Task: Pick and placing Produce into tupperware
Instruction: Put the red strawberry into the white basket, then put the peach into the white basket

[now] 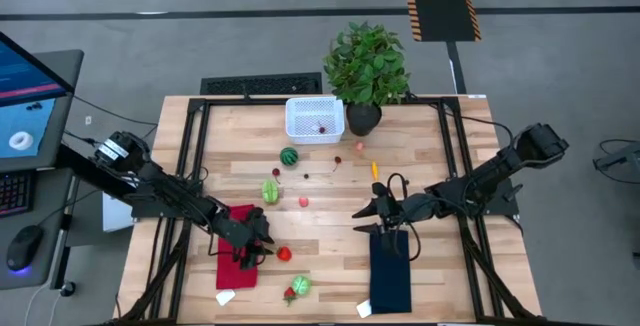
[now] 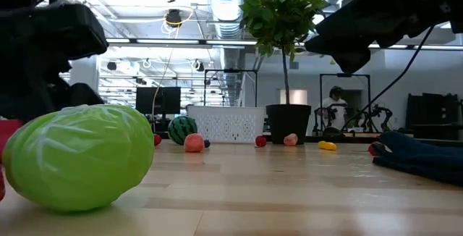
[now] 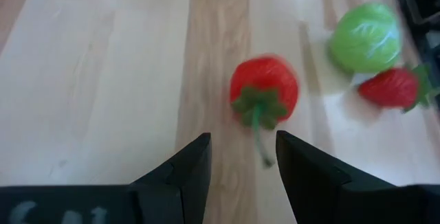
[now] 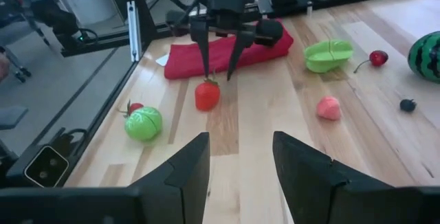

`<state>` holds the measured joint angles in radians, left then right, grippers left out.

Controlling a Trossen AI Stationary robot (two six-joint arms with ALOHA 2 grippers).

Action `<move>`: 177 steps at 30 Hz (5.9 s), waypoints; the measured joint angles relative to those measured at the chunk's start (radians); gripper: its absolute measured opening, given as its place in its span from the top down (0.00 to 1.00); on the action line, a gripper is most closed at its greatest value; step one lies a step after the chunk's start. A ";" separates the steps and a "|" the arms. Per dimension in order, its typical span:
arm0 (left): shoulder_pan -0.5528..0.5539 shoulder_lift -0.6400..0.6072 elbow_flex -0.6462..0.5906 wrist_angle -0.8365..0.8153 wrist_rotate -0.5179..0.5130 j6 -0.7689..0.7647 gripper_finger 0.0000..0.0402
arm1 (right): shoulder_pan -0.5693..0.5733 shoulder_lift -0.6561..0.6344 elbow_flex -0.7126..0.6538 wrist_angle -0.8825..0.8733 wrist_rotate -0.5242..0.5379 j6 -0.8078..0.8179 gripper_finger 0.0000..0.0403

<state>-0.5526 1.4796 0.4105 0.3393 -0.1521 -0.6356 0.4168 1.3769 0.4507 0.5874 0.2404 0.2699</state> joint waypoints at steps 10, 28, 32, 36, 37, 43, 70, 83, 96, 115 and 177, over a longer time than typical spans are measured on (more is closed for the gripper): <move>0.000 0.000 0.000 -0.002 0.017 -0.011 0.82 | 0.000 0.000 0.000 0.000 0.000 0.000 0.55; 0.072 -0.012 -0.001 0.114 0.042 0.157 1.00 | 0.000 0.000 0.000 -0.004 0.000 0.001 0.55; 0.112 -0.054 0.004 0.120 0.042 0.221 1.00 | 0.000 0.000 0.000 -0.004 -0.001 0.001 0.55; 0.154 -0.120 0.005 0.122 0.042 0.284 1.00 | 0.000 0.000 0.000 -0.005 -0.003 0.001 0.55; 0.167 -0.140 0.005 0.118 0.042 0.300 1.00 | 0.000 0.000 0.000 -0.004 -0.003 0.001 0.55; 0.276 -0.260 0.006 0.104 0.016 0.390 1.00 | 0.000 0.000 0.000 -0.006 -0.003 0.001 0.55; 1.028 -0.296 0.204 0.053 0.156 0.290 1.00 | 0.000 0.000 0.000 -0.004 -0.004 0.000 0.55; 1.107 0.124 0.561 -0.282 0.229 0.295 1.00 | 0.003 0.000 0.000 -0.004 -0.004 0.000 0.55; 1.106 0.265 0.702 -0.436 0.191 0.317 0.96 | 0.021 0.000 0.000 -0.032 -0.008 0.001 0.55; 1.042 0.061 0.702 -0.650 0.187 0.376 0.66 | 0.021 0.000 0.000 -0.060 -0.008 0.029 0.55; 0.502 0.184 0.427 -0.436 0.144 0.318 0.67 | 0.021 0.000 0.000 -0.034 -0.008 0.046 0.55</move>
<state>-0.0505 1.6633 0.8377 -0.0969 -0.0079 -0.3176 0.4381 1.3773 0.4511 0.5533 0.2329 0.3156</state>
